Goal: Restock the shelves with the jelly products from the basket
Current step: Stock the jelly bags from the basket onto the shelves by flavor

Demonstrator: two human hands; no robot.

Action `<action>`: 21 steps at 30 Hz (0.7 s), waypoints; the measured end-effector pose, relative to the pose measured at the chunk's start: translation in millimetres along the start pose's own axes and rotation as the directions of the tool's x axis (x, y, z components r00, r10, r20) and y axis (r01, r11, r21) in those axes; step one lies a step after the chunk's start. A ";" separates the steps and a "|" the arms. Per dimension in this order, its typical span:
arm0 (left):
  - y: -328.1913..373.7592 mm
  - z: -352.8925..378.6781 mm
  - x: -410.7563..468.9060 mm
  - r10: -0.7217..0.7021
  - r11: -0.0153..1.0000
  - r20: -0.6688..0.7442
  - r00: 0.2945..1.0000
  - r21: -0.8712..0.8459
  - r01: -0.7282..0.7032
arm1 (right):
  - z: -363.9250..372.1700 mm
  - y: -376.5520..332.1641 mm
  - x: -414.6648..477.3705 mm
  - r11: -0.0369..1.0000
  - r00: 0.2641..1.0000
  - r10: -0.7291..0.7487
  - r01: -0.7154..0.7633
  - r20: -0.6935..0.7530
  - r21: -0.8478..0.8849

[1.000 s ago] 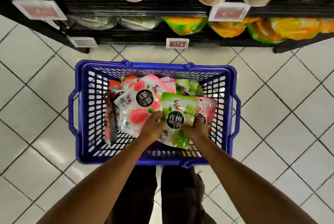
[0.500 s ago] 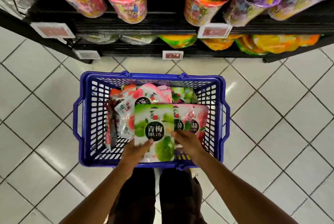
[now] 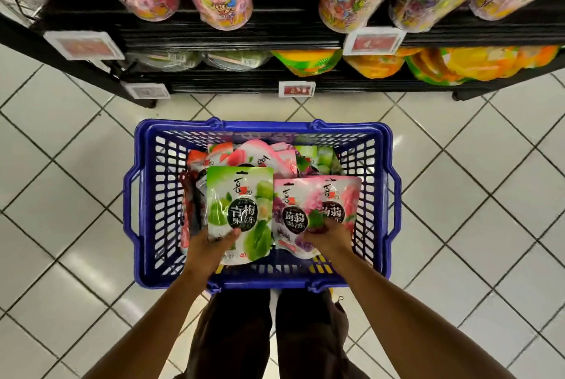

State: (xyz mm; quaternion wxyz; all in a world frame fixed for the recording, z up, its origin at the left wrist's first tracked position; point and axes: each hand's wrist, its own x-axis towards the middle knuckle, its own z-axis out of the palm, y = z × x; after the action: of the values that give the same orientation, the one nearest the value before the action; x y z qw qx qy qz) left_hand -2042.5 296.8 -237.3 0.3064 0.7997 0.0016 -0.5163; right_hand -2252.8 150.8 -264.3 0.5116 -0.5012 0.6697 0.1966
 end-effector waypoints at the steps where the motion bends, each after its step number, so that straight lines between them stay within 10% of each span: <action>1: -1.0 -0.6 -1.8 0.006 1.000 0.002 1.000 -0.007 -0.006 | 1.6 -0.5 -1.9 0.999 1.000 -0.028 0.027 0.010 0.038; 11: 65.0 -42.9 -87.5 0.002 0.976 -0.040 0.999 -0.215 -0.010 | -53.3 -53.7 -121.2 0.562 0.972 -0.219 0.049 0.091 0.826; 21: 308.3 -132.5 -326.4 0.458 0.867 0.128 0.880 -0.282 -0.411 | -231.1 -160.3 -382.2 0.354 0.893 -0.411 0.340 -0.182 0.871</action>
State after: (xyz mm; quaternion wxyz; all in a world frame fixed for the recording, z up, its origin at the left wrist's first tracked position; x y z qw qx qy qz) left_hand -1987.2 213.9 220.1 0.5107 0.6818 -0.1443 -0.5035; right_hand -2235.5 83.8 205.2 0.7491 -0.2922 0.5209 -0.2866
